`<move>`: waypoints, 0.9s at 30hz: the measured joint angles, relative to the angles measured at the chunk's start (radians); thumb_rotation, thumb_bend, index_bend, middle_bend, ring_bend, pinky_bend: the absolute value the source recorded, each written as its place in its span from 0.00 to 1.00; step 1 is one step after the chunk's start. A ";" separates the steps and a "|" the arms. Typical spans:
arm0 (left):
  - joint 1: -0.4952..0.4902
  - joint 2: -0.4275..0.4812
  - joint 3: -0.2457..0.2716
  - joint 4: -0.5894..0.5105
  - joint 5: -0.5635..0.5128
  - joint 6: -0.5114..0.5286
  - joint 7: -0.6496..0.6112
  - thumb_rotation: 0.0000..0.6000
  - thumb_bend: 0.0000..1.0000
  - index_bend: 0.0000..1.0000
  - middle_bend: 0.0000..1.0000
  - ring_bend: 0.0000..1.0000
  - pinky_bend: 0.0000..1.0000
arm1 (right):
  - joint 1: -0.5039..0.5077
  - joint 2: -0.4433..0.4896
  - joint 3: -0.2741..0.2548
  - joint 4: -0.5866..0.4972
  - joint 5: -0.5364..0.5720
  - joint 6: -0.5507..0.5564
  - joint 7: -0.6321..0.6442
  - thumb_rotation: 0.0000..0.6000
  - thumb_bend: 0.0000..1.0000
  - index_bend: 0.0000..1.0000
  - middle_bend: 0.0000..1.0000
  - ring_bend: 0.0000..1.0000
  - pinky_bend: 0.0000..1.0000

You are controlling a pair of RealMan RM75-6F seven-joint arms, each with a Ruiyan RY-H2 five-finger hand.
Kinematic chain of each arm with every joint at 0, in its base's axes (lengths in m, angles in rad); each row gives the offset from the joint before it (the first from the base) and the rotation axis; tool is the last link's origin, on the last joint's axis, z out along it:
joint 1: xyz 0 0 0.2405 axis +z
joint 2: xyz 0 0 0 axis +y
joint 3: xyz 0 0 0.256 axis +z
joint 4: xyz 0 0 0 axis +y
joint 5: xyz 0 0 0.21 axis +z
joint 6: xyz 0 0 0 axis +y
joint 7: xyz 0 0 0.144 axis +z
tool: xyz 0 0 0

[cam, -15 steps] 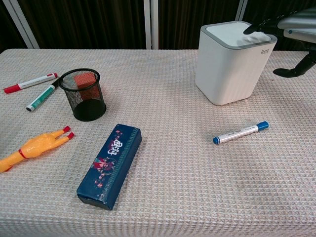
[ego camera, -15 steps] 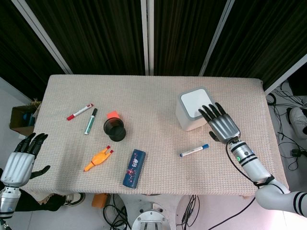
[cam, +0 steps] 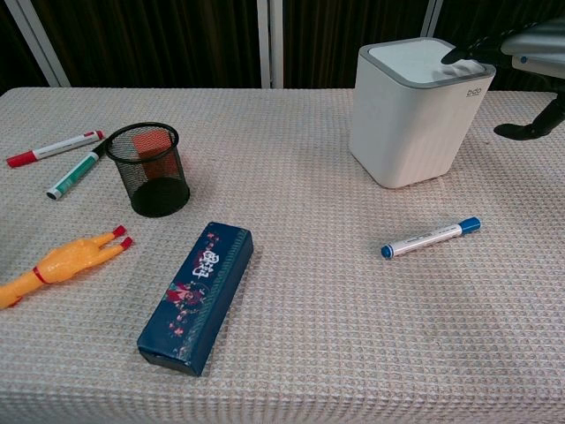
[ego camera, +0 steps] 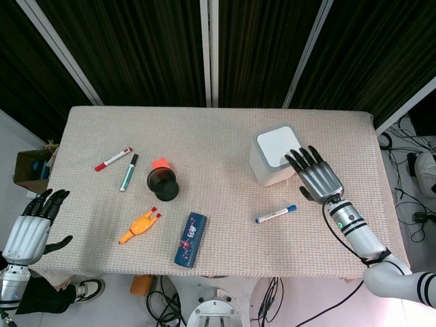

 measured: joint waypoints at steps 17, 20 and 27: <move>0.003 -0.004 0.001 0.001 -0.016 -0.012 0.001 1.00 0.05 0.10 0.12 0.06 0.19 | -0.011 -0.051 -0.005 0.076 -0.084 0.042 0.082 1.00 0.31 0.00 0.30 0.00 0.00; 0.003 -0.005 0.000 0.004 -0.018 -0.013 -0.001 1.00 0.05 0.10 0.12 0.06 0.19 | -0.013 -0.064 -0.008 0.100 -0.092 0.038 0.105 1.00 0.31 0.00 0.36 0.00 0.00; 0.001 -0.005 -0.001 0.005 -0.020 -0.017 0.001 1.00 0.05 0.10 0.12 0.06 0.19 | -0.020 -0.070 -0.003 0.122 -0.121 0.058 0.148 1.00 0.31 0.00 0.31 0.00 0.00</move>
